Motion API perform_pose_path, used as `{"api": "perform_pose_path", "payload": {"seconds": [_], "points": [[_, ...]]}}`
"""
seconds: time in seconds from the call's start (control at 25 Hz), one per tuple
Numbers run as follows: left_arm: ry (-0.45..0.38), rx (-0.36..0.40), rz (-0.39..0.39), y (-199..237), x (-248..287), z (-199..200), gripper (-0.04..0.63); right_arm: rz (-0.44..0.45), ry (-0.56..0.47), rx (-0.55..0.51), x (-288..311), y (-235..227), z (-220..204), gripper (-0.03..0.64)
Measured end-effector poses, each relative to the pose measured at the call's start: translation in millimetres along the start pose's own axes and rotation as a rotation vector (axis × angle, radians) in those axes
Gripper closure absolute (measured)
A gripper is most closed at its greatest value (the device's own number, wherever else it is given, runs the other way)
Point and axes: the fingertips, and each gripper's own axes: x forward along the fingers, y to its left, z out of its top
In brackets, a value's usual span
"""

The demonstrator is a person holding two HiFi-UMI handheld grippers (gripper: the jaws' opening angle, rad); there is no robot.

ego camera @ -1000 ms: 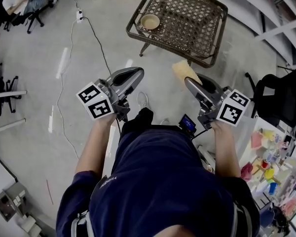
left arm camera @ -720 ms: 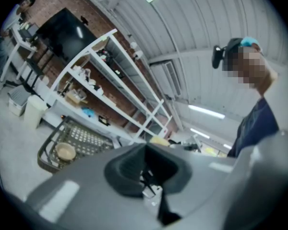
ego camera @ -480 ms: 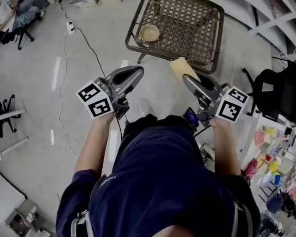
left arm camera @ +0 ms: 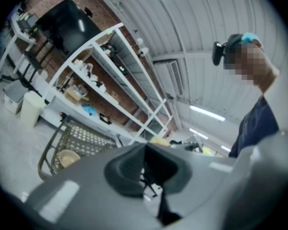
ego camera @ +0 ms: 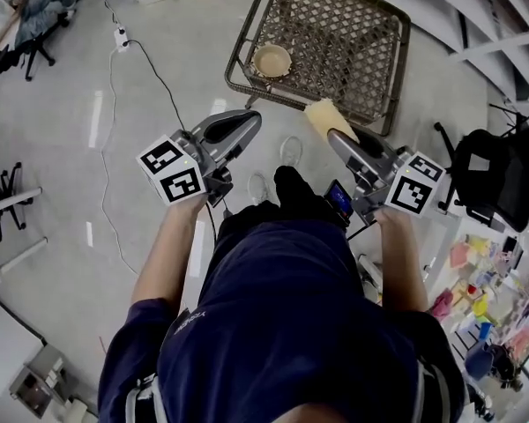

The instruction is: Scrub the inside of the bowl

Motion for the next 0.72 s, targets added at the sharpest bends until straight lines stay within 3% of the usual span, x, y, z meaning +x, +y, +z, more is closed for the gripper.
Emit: {"api": "perform_pose_path", "payload": {"seconds": [0.28, 0.52, 0.72], "points": [[0.038, -0.02, 0.091, 44, 20, -6, 0.592, 0.014, 0.063, 0.017, 20, -45, 4, 0.526], [0.129, -0.019, 0.178, 91, 39, -14, 0.591, 0.014, 0.165, 0.033, 41, -83, 6, 0.526], [0.133, -0.034, 0.255, 137, 58, -18, 0.591, 0.029, 0.225, 0.049, 52, -117, 12, 0.526]]}}
